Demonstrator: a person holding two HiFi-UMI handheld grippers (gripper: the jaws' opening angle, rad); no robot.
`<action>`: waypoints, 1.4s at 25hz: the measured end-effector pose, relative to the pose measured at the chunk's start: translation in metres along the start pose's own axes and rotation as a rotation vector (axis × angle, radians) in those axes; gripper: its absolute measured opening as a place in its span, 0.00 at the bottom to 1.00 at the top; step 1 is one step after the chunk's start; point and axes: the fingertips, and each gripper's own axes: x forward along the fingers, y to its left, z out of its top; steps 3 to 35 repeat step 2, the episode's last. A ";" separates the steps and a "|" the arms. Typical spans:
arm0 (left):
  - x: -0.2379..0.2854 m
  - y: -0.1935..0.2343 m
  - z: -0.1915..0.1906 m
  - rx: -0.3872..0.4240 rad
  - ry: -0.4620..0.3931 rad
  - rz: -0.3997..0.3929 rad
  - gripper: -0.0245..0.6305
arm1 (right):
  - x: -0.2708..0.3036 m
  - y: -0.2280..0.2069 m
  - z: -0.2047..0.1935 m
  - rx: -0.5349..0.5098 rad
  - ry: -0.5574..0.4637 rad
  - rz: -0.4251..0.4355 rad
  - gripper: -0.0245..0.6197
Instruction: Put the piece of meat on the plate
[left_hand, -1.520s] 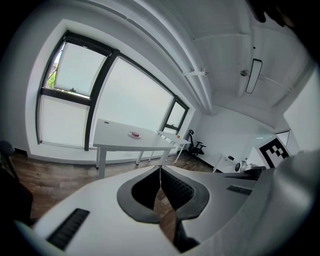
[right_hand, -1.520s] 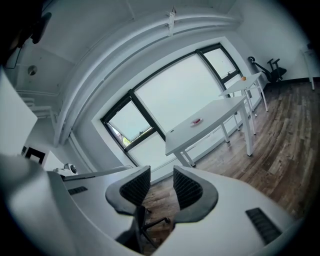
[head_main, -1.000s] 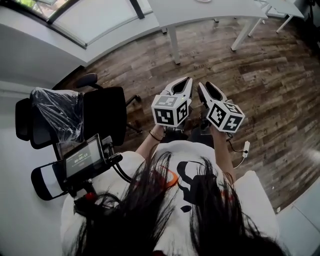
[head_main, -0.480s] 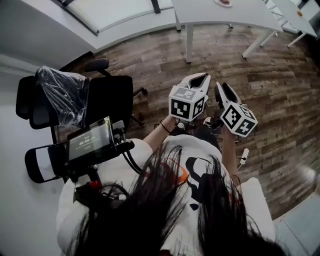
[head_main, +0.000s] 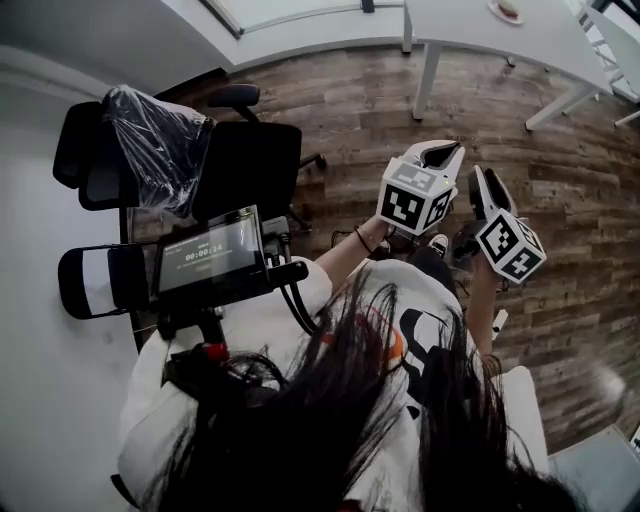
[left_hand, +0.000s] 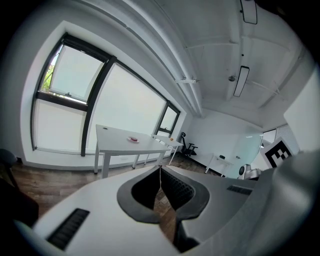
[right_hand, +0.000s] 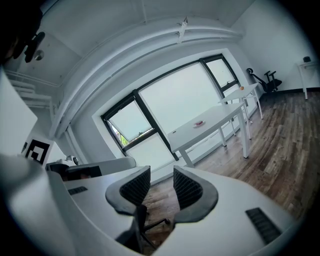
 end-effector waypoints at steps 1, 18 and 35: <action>0.000 0.001 0.000 0.001 0.000 0.003 0.05 | 0.001 0.000 0.000 0.001 0.000 0.002 0.27; 0.000 0.003 0.001 0.001 0.000 0.006 0.05 | 0.002 0.001 0.000 0.002 0.001 0.004 0.27; 0.000 0.003 0.001 0.001 0.000 0.006 0.05 | 0.002 0.001 0.000 0.002 0.001 0.004 0.27</action>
